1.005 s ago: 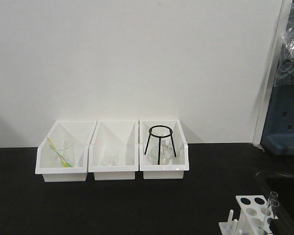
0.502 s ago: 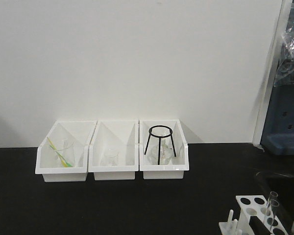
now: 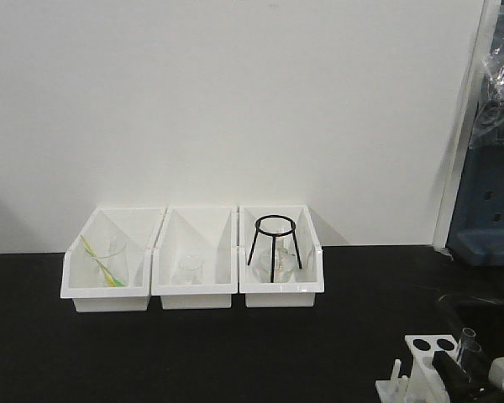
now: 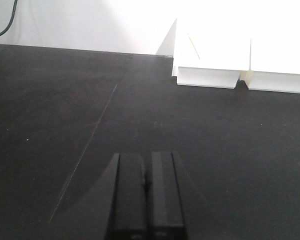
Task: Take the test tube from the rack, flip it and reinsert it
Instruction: 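Close the right gripper around a clear glass test tube in the rack, then lift the glass test tube up out of the rack with the right gripper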
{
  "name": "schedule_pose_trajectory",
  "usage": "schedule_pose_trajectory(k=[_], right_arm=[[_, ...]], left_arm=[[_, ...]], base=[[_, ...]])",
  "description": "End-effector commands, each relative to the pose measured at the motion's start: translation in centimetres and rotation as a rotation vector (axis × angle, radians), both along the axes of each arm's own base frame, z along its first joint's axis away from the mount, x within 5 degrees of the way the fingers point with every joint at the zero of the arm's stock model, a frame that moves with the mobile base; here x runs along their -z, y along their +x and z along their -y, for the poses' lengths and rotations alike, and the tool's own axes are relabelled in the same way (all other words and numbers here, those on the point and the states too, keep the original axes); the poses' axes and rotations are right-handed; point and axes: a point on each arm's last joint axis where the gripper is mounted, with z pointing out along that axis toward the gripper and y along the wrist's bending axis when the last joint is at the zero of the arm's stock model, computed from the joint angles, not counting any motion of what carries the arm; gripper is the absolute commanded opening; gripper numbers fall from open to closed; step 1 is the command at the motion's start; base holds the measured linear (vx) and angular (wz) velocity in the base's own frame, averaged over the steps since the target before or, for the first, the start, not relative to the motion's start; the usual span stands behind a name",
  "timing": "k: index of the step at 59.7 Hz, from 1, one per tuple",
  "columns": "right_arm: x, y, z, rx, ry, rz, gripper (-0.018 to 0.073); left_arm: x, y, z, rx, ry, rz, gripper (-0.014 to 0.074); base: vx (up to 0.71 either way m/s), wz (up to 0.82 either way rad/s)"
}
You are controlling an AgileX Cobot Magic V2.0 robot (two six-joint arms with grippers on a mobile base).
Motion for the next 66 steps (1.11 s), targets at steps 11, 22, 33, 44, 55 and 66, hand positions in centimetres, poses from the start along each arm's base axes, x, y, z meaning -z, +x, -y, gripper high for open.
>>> schedule_pose_trajectory(k=[11,22,33,44,55,66], right_arm=[[-3.1,0.3,-0.2,-0.015,0.039,0.255,-0.0013],[-5.6,-0.1,-0.1,-0.011,0.029,0.306,-0.0012],[-10.5,-0.2,0.1,0.017,0.025,0.303,-0.0012],[-16.8,-0.6,0.5,0.062,-0.017,0.330,-0.0012],[-20.2,-0.6,0.4,0.050,-0.321,0.327,-0.0012],[-19.2,-0.5,-0.1,-0.161,-1.436,0.307,-0.0010]], left_arm=[[-0.7,0.1,0.0,0.005,0.007,0.081,-0.0006],[-0.7,0.1,0.0,0.005,0.007,0.081,-0.0006],[-0.7,0.1,0.0,0.005,0.007,0.081,-0.0006],[-0.7,0.1,0.0,0.005,0.007,0.081,-0.0006],[-0.7,0.1,0.0,0.005,0.007,0.081,-0.0006],[-0.7,0.1,0.0,0.005,0.007,0.081,-0.0006]], base=[[0.00,0.00],[0.00,0.00],[0.00,0.00],[0.00,0.00],[0.00,0.00],[0.00,0.00]])
